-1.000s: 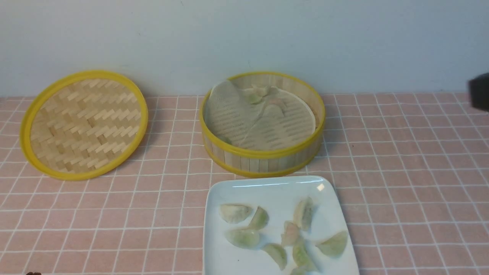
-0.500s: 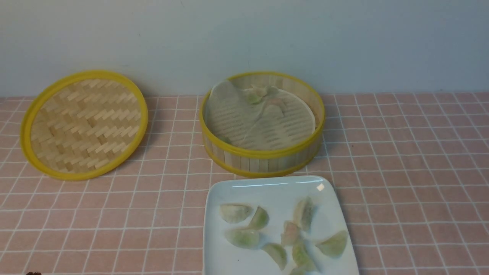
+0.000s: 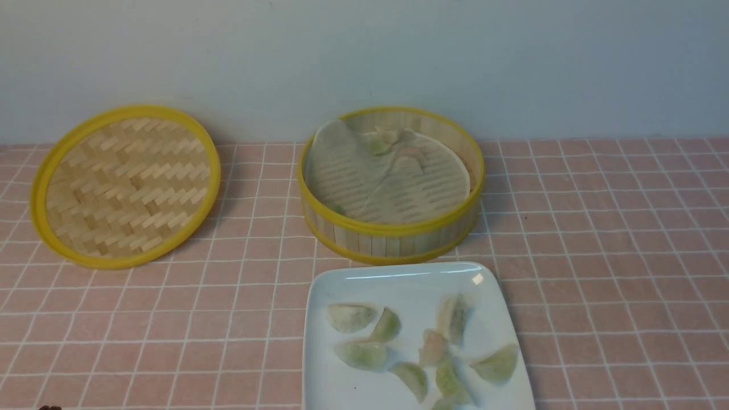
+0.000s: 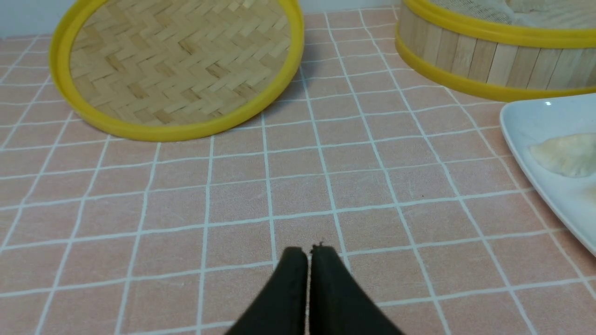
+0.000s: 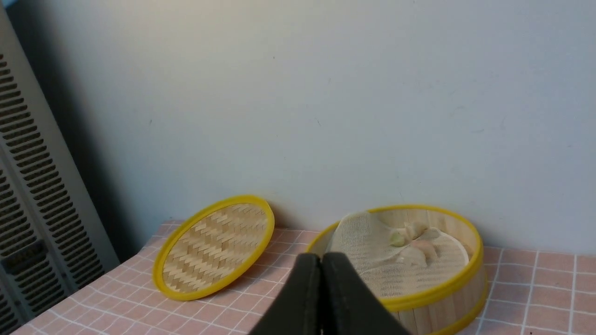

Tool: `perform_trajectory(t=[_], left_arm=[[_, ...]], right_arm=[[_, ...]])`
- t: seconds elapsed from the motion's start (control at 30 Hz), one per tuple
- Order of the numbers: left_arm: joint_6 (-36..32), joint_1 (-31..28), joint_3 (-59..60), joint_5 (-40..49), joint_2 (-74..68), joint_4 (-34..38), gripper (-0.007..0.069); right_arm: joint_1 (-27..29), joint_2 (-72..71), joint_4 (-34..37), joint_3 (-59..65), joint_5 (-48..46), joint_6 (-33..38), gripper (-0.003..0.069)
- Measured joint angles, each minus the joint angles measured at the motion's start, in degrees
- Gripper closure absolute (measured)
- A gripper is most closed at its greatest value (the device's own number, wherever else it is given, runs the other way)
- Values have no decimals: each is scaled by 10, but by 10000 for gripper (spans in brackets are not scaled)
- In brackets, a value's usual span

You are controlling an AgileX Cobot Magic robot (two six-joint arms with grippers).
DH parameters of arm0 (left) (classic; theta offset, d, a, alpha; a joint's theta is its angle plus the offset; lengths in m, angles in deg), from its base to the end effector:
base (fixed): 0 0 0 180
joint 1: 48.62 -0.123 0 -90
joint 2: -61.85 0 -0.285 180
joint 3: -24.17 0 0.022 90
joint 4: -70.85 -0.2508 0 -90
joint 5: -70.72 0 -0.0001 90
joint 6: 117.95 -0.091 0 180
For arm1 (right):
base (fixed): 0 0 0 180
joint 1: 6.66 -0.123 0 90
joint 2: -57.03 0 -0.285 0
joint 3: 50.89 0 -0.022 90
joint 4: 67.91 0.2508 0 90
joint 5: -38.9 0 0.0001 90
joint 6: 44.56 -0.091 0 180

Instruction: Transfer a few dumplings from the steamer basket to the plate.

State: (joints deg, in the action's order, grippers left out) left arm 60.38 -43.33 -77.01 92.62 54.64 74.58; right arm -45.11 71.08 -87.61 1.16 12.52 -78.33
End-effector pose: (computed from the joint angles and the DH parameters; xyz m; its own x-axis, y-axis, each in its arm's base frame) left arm 0.0520 -0.0070 0.1700 -0.3093 -0.0027 -0.9510 0.1055 0.9937 -0.0372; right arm 0.0350 0.0104 0.3120 -0.1519 0.2271 -0.9620 -0.4740 0.8373 0.2725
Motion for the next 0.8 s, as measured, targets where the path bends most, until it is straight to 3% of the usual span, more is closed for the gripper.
perform_trajectory(t=[0.17,0.43,0.6,0.7,0.8], left_arm=[[0,0,0,0,0,0,631],[0,0,0,0,0,0,631],[0,0,0,0,0,0,631],[0,0,0,0,0,0,631],[0,0,0,0,0,0,631]], right_arm=[[0,0,10,0,8,24,673],[0,0,224,0,15,285,673],[2,0,262,0,17,351,673],[55,-9,262,10,19,360,673],[163,-12,261,44,20,362,673]])
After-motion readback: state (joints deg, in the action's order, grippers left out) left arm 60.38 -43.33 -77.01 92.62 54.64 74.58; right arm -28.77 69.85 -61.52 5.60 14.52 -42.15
